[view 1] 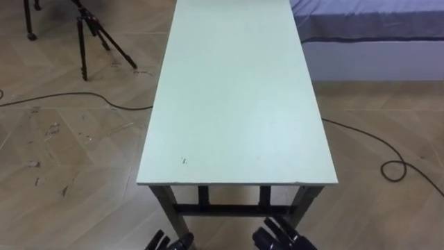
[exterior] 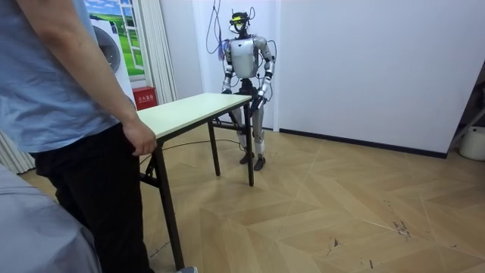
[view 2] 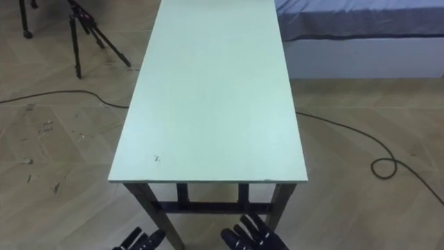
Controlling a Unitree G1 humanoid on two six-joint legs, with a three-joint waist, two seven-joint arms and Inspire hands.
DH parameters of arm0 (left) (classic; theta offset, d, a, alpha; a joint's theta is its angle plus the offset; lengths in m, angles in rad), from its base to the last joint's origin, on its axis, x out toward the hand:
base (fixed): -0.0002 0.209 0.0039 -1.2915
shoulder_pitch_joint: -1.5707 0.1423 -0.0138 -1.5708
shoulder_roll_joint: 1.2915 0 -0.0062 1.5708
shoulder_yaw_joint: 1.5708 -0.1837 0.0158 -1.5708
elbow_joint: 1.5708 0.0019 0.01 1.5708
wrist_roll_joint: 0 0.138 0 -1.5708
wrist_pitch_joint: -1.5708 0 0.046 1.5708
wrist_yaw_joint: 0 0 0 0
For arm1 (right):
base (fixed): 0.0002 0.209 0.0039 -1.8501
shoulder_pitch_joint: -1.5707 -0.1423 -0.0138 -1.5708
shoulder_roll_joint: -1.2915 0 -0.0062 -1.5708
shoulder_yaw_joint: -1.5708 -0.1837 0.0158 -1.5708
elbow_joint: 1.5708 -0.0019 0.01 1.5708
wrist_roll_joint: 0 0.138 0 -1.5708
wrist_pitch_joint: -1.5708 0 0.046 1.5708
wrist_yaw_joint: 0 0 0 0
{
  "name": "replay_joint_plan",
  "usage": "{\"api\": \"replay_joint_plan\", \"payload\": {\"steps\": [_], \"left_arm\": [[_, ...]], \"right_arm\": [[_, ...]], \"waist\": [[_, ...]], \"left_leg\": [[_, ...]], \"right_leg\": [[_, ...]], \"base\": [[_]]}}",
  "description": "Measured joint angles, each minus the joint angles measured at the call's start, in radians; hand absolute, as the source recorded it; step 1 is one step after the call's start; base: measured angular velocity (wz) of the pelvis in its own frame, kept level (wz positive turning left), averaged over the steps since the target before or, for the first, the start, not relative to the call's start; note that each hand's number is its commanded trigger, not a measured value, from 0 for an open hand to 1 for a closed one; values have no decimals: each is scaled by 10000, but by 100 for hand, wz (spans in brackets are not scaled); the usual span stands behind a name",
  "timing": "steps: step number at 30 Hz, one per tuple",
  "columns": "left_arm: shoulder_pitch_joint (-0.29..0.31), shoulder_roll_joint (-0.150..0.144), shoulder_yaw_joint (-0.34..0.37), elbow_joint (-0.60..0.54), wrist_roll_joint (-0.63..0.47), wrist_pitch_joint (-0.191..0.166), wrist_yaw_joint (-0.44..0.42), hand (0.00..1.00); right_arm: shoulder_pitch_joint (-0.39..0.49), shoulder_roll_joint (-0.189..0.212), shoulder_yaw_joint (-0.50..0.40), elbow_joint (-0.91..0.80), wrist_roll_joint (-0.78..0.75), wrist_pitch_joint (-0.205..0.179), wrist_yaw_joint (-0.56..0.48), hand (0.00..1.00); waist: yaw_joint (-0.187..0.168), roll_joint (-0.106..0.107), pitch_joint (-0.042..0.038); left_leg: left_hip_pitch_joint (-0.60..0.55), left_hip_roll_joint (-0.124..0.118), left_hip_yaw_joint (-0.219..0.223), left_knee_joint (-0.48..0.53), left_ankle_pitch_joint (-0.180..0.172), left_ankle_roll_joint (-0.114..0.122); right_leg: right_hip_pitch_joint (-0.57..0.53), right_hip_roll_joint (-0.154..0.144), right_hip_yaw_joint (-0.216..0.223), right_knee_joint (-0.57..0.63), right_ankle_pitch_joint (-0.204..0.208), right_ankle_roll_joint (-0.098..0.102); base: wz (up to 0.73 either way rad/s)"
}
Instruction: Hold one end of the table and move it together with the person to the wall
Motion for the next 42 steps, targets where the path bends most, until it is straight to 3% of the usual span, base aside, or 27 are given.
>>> {"api": "replay_joint_plan", "payload": {"steps": [4, 11, 15, 20, 24, 30, 35, 37, 42], "left_arm": [[-6, 40, -569, -509, -724, -23, -410, 0], [-397, 461, -1180, -958, -664, -110, -505, 0], [-704, 690, -1457, -1289, -695, -179, -499, 0], [-1079, 701, -1531, -1857, -708, -340, -494, 0], [-1271, 697, -1419, -1911, -739, -380, -482, 0], [-1544, 897, -1353, -1892, -1083, -85, -304, 0], [-1998, 910, -1289, -1627, -1141, 218, -192, 0], [-2090, 914, -1282, -1610, -1416, 367, -79, 0], [-2094, 911, -1146, -1608, -2393, 420, 138, 0]], "right_arm": [[-43, -26, 618, -528, 751, -4, 126, 0], [-464, -67, 1239, -1206, 875, -99, 132, 0], [-745, -309, 1622, -1207, 1048, -269, 131, 0], [-925, -721, 1757, -1459, 1320, -340, 93, 0], [-1003, -844, 1772, -1477, 1340, -306, -8, 0], [-1282, -888, 1801, -1478, 1595, -58, -283, 0], [-1688, -951, 1810, -1478, 1855, 110, -676, 0], [-1721, -1054, 1817, -1485, 1971, 130, -694, 0], [-1872, -1145, 1845, -1496, 1976, 221, -1115, 0]], "waist": [[5, -7, -10], [-170, 4, -40], [-231, 15, -9], [-224, 5, 19], [-184, 12, 136], [-180, 58, 182], [-157, 244, 283], [-148, 326, 272], [-148, 286, 244]], "left_leg": [[-50, -20, -15, 55, -24, 41], [-214, -58, -14, 287, -33, 115], [-167, -47, 12, 272, -28, 124], [-85, -40, 13, 212, -26, 122], [213, -27, 145, 49, -25, 120], [202, -31, 157, 25, -29, 127], [177, -22, 159, 111, -26, 135], [165, -14, 162, 108, -16, 147], [199, -24, 163, 61, 26, 152]], "right_leg": [[-5, -1, 86, 115, -41, 62], [-164, -12, 120, 120, -47, 75], [-178, -37, 129, 290, -44, 82], [-127, -40, 153, 275, -44, 83], [58, -32, 351, 262, -45, 84], [95, -37, 374, 274, -41, 87], [42, -31, 388, 323, -26, 88], [-32, -34, 403, 429, -27, 89], [-26, -44, 403, 425, -27, 88]], "base": [[0], [2], [0], [-1], [-11], [-2], [0], [0], [0]]}}
